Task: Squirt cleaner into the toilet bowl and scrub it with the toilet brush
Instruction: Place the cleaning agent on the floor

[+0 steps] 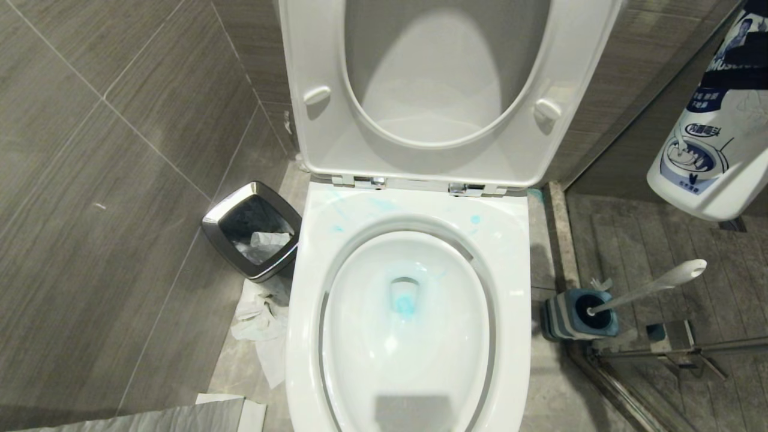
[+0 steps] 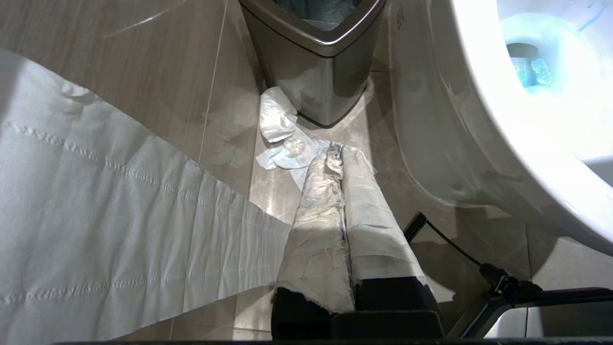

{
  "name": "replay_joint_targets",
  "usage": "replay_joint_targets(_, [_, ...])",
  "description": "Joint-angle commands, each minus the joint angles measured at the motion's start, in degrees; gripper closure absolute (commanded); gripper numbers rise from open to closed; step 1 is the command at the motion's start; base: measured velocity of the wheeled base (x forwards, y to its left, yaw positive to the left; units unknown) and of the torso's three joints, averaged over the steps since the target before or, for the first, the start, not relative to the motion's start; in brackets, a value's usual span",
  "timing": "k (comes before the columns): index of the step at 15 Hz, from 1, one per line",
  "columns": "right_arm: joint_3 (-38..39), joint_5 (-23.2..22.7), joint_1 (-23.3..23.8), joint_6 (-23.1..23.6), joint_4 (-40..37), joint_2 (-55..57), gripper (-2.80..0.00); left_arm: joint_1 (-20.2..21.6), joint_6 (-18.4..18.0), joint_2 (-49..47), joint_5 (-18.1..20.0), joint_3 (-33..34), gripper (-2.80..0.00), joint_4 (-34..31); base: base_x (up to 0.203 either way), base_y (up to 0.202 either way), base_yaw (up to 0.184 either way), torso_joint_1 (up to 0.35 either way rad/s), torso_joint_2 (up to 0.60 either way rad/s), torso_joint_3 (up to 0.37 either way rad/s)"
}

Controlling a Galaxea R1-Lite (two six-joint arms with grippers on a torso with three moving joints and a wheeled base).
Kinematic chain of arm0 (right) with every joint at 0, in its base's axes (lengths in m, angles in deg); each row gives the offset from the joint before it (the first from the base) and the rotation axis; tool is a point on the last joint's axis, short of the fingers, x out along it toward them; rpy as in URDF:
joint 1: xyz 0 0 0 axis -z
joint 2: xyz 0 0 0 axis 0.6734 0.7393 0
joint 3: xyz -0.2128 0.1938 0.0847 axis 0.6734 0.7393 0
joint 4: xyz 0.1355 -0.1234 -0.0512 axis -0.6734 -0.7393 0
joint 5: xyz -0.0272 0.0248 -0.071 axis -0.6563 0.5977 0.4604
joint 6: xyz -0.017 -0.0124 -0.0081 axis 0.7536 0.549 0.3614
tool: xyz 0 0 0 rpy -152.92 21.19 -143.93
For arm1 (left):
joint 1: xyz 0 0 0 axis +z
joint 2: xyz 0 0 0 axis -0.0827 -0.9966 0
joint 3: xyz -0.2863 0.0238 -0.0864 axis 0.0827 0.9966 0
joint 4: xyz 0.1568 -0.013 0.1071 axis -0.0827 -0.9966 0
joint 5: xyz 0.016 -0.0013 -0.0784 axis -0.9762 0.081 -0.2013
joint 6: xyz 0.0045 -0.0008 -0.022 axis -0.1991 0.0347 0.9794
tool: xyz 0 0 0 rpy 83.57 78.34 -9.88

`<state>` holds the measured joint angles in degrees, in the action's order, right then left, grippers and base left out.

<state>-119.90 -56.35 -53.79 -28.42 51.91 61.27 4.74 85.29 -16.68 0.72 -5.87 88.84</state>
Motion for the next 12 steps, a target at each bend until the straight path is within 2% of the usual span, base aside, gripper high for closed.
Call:
replay_joint_targets(1, [0.3,0.1,0.1,0.0,-0.1,0.0,0.00,0.0,0.0,0.0,0.0,0.1,0.00,0.0,0.000,0.000,0.000,0.000,0.00,0.000])
replay_joint_targets(3, [2.1,0.7,0.2,-0.1,-0.1,-0.7,0.00,0.0,0.0,0.0,0.0,0.1,0.00,0.0,0.000,0.000,0.000,0.000,0.00,0.000])
replay_joint_targets(4, [3.2,2.8,0.5,0.0,0.2,-1.0,0.00,0.0,0.0,0.0,0.0,0.1,0.00,0.0,0.000,0.000,0.000,0.000,0.00,0.000])
replay_joint_targets(6, [7.0,5.1,0.7,-0.4,5.7,-1.1,0.00,0.0,0.0,0.0,0.0,0.1,0.00,0.0,0.000,0.000,0.000,0.000,0.00,0.000])
replay_joint_targets(8, [13.6,5.3,1.5,-1.9,16.8,-0.4,0.00,0.0,0.1,0.0,0.0,0.1,0.00,0.0,0.000,0.000,0.000,0.000,0.00,0.000])
replay_joint_targets(12, [29.0,5.6,3.7,-4.1,45.2,3.2,0.00,0.0,0.1,0.0,0.0,0.1,0.00,0.0,0.000,0.000,0.000,0.000,0.00,0.000])
